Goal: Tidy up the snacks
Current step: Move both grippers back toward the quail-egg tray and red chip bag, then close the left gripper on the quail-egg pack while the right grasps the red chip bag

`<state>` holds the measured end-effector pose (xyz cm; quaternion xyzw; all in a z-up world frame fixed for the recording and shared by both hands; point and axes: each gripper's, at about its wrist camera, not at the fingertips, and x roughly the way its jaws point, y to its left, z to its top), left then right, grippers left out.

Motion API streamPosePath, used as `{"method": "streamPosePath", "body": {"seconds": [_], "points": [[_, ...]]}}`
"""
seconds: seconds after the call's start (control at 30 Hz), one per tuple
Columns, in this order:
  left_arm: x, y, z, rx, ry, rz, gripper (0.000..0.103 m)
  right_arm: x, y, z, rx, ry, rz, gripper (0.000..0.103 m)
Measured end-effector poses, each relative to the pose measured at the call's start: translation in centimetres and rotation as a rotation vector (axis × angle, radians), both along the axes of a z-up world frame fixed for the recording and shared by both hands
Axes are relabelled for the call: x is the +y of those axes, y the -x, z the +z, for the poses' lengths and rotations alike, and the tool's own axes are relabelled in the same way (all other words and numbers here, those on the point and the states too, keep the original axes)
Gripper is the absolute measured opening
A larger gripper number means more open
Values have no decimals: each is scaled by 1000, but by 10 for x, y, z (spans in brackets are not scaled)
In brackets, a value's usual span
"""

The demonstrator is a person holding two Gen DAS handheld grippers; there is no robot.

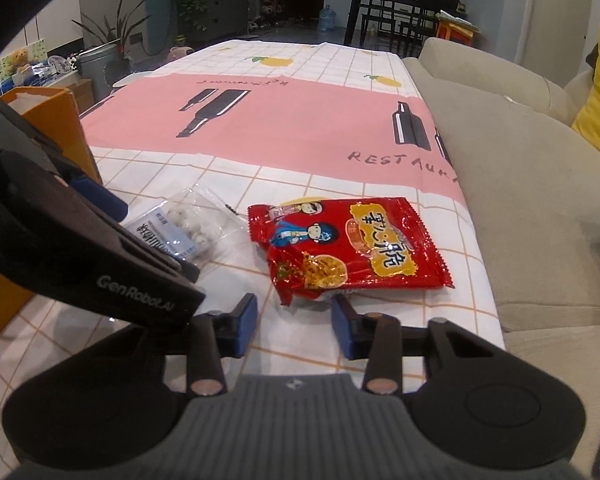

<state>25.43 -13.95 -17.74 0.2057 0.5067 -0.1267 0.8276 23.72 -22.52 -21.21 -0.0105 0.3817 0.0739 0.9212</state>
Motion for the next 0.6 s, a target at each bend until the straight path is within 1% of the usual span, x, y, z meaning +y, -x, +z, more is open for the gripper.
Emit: {"method": "streamPosePath", "body": {"seconds": [0.07, 0.13, 0.17, 0.2, 0.47, 0.57, 0.6], "points": [[5, -3, -1, 14, 34, 29, 79, 1, -2, -1, -7, -6, 9, 25], [8, -4, 0, 19, 56, 49, 74, 1, -3, -2, -14, -23, 25, 10], [9, -3, 1, 21, 67, 50, 72, 1, -3, -2, -14, -29, 32, 8], [9, -2, 1, 21, 71, 52, 72, 0, -3, -2, -17, -29, 37, 0], [14, 17, 3, 24, 106, 67, 70, -5, 13, 4, 17, -21, 78, 0], [16, 27, 3, 6, 102, 80, 70, -4, 23, 11, -4, 6, 97, 0], [17, 30, 3, 1, 100, 83, 70, -4, 26, 13, -14, 30, 95, 4]]}}
